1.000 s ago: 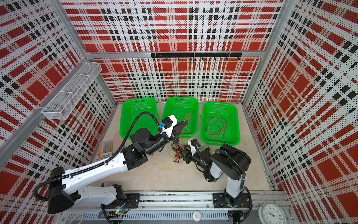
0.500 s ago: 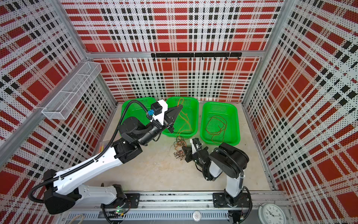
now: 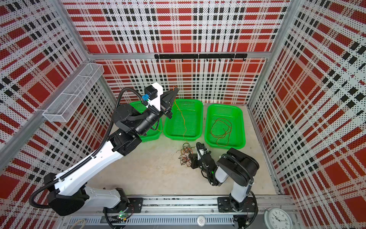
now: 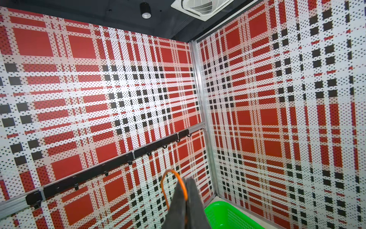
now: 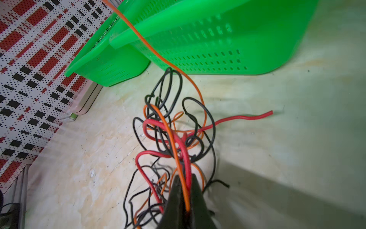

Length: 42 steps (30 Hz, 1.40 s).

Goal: Untangle and sort cables by color
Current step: Untie the cable, then place the cable into the container.

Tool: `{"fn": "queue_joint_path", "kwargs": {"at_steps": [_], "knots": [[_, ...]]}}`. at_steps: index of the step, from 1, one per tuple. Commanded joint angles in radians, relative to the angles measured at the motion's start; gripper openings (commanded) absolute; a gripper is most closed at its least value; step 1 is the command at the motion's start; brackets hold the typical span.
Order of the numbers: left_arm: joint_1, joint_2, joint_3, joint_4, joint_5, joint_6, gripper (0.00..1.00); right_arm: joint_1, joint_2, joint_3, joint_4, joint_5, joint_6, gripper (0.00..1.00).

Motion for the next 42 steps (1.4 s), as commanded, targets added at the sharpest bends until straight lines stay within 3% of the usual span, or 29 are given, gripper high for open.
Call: {"fn": "queue_joint_path", "kwargs": {"at_steps": [1,11,23,25,29,34,38,42], "knots": [[0.026,0.035,0.087,-0.039,0.026,0.051,0.00,0.027,-0.036,-0.022,-0.060,0.024,0.029,0.00],[0.113,0.195,0.309,-0.076,0.092,0.059,0.00,0.065,-0.046,-0.069,-0.102,0.034,0.051,0.00],[0.140,0.325,0.513,-0.092,0.146,0.050,0.00,0.088,-0.072,-0.090,-0.108,0.029,0.032,0.01],[0.134,0.328,0.513,-0.092,0.160,0.042,0.00,0.088,-0.106,-0.113,-0.058,0.032,0.007,0.16],[0.106,0.311,0.489,-0.119,0.187,0.061,0.00,0.088,-0.253,-0.129,-0.037,0.032,-0.100,0.36],[0.058,0.256,0.429,-0.167,0.195,0.114,0.00,0.088,-0.575,-0.076,-0.260,0.054,-0.334,0.56],[0.045,0.205,0.354,-0.138,0.191,0.109,0.00,0.086,-0.797,-0.010,-0.468,0.149,-0.496,0.71],[0.035,0.179,0.312,-0.121,0.184,0.109,0.00,0.063,-0.869,0.078,-0.598,0.176,-0.606,0.79]]}}
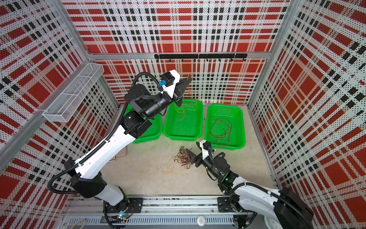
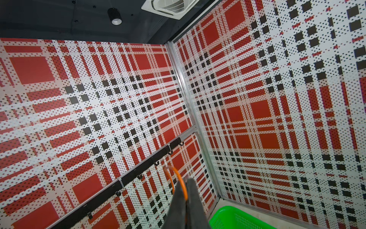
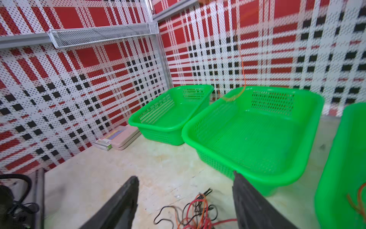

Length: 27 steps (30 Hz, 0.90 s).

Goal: Untangle and sort cables by color
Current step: Place the cable into the container.

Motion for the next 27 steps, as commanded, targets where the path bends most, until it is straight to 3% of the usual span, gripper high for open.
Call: {"fn": "queue_joint_path", "kwargs": {"at_steps": [1,10,18,27], "knots": [[-0.008,-0.048,-0.020,0.025,0.004,0.016,0.00,-0.023,-0.024,0.067,-0.183,0.044,-0.152,0.80],[0.014,-0.021,-0.050,0.065,-0.023,0.011,0.00,-0.068,-0.007,0.096,-0.156,-0.057,-0.106,0.76],[0.036,0.045,-0.023,0.117,-0.057,0.025,0.00,-0.068,-0.152,-0.059,-0.144,0.009,0.021,0.72],[0.120,0.177,0.101,0.131,-0.047,-0.001,0.00,-0.065,-0.327,-0.107,-0.329,0.074,0.041,0.73]]}}
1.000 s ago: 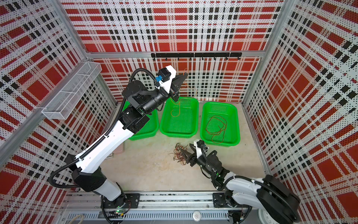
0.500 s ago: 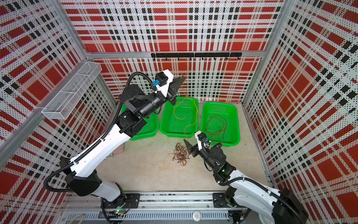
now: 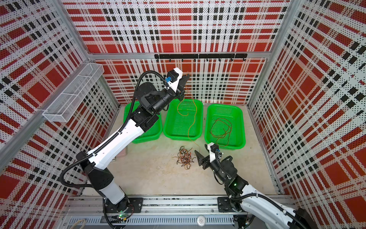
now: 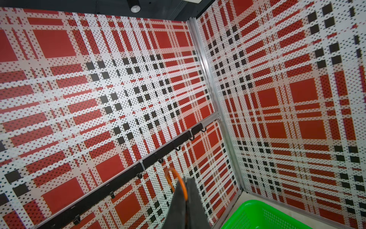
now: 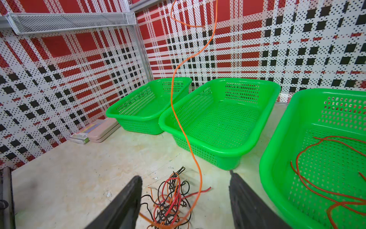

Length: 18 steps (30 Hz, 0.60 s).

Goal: Untangle and sort cables by color
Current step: Place the cable into the container.

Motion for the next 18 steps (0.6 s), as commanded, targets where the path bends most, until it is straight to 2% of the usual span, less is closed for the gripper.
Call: {"fn": "queue_joint_path", "kwargs": {"at_steps": [1,9,14,18], "knots": [[0.024,0.045,0.085,0.030,-0.007,-0.011,0.00,0.000,-0.035,-0.001,-0.078,0.032,0.011,0.73],[0.052,0.129,0.214,0.025,0.019,-0.030,0.00,0.000,-0.030,0.017,-0.075,-0.011,-0.013,0.82],[0.051,0.133,0.205,0.025,0.040,-0.034,0.00,0.001,-0.028,0.037,-0.031,-0.058,-0.033,0.90],[0.062,0.140,0.197,0.019,0.030,-0.033,0.00,0.000,-0.027,0.084,-0.047,-0.037,-0.045,0.91]]}}
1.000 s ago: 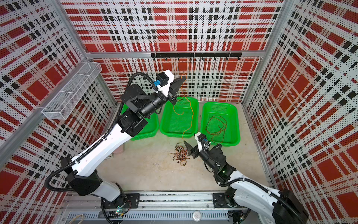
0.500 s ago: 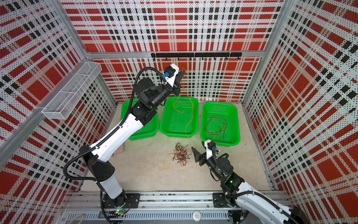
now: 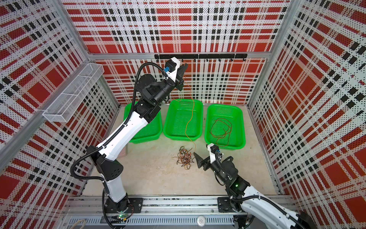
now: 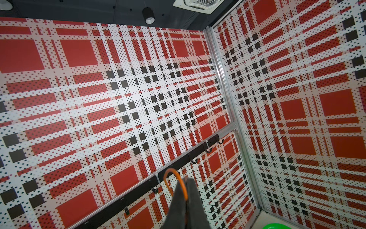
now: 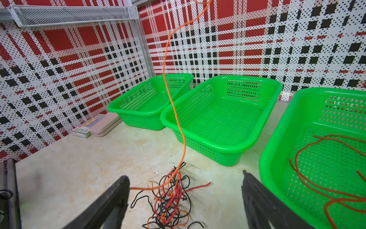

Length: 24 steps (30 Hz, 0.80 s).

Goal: Untangle and sort cables by color
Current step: Place the cable into the container.

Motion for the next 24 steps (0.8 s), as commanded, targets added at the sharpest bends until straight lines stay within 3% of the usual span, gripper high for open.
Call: {"fn": "queue_joint_path", "kwargs": {"at_steps": [1,4,9,15,19,22,24], "knots": [[0.014,0.017,-0.001,0.012,0.009,-0.013,0.00,0.001,-0.005,0.058,0.021,0.024,-0.022,0.91],[0.017,0.010,-0.020,0.008,0.013,-0.011,0.00,0.000,0.021,0.110,-0.018,0.115,-0.028,0.92],[0.006,-0.003,-0.053,0.028,0.026,-0.014,0.00,0.001,0.196,0.307,-0.198,0.279,-0.075,0.92],[0.013,0.001,-0.066,0.035,0.017,-0.008,0.00,-0.001,0.368,0.412,-0.192,0.452,-0.175,0.92],[0.023,0.005,-0.081,0.045,0.018,-0.011,0.00,-0.016,0.463,0.492,-0.230,0.491,-0.184,0.93],[0.034,0.004,-0.101,0.054,0.023,-0.018,0.00,-0.060,0.500,0.515,-0.245,0.445,-0.145,0.93],[0.043,0.003,-0.120,0.061,0.023,-0.020,0.00,-0.091,0.549,0.574,-0.343,0.454,-0.105,0.94]]}}
